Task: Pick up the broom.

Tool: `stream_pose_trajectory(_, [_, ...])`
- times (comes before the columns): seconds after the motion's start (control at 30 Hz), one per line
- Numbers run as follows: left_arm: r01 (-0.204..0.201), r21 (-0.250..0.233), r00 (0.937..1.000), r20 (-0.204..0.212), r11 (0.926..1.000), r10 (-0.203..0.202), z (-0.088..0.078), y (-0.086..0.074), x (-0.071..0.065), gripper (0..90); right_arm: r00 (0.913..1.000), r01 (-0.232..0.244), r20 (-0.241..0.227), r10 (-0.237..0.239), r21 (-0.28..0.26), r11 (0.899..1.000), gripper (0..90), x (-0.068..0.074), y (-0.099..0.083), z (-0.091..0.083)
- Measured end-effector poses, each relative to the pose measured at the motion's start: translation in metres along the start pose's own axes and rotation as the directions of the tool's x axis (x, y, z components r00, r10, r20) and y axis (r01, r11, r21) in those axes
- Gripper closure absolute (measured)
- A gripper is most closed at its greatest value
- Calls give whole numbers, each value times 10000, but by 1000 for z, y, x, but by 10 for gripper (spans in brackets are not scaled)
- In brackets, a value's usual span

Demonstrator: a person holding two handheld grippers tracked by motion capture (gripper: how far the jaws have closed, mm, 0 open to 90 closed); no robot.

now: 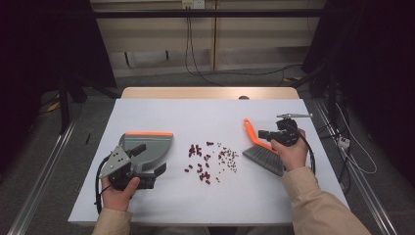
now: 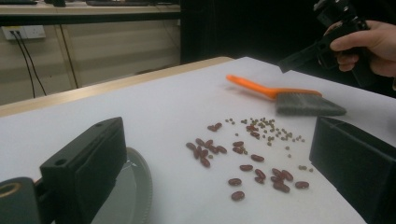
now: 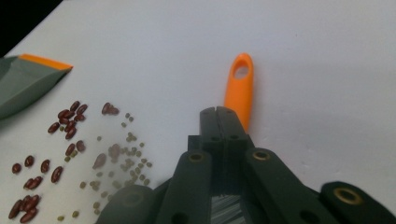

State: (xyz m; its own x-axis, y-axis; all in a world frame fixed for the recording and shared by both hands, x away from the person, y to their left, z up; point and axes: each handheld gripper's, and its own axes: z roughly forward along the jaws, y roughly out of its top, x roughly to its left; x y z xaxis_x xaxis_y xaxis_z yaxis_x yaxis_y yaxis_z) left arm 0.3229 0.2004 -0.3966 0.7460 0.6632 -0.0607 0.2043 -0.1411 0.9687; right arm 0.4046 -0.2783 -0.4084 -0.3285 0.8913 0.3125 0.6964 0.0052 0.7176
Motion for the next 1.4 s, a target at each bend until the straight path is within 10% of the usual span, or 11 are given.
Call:
stream_pose_trajectory(0.1, [-7,22,10000,-27,10000,7,-1,-1,2,38,9995,263,163,-260,-192,9995,899,-10,-6,7])
stream_pose_trajectory(0.17, [95,63,9999,-68,9999,-94,-1,-3,3,38,9982,598,-92,-599,-181,9980,687,-12,-9,15])
stream_pose_trajectory(0.4, [82,87,10000,-12,9999,-82,0,-3,4,38,9767,1976,754,-2012,527,9789,488,-3,-15,48])
stream_pose_trajectory(0.63, [80,172,10000,-12,9998,-80,0,-4,5,38,9607,2342,1247,-2481,1159,9653,473,6,-16,65])
stream_pose_trajectory(1.1, [105,235,9999,60,9997,-106,3,-5,3,38,9804,945,1611,-1130,1181,9885,701,0,-7,72])
stream_pose_trajectory(1.4, [91,46,9996,276,9999,-92,5,0,-4,38,9983,-339,486,319,417,9986,731,-9,-3,58])
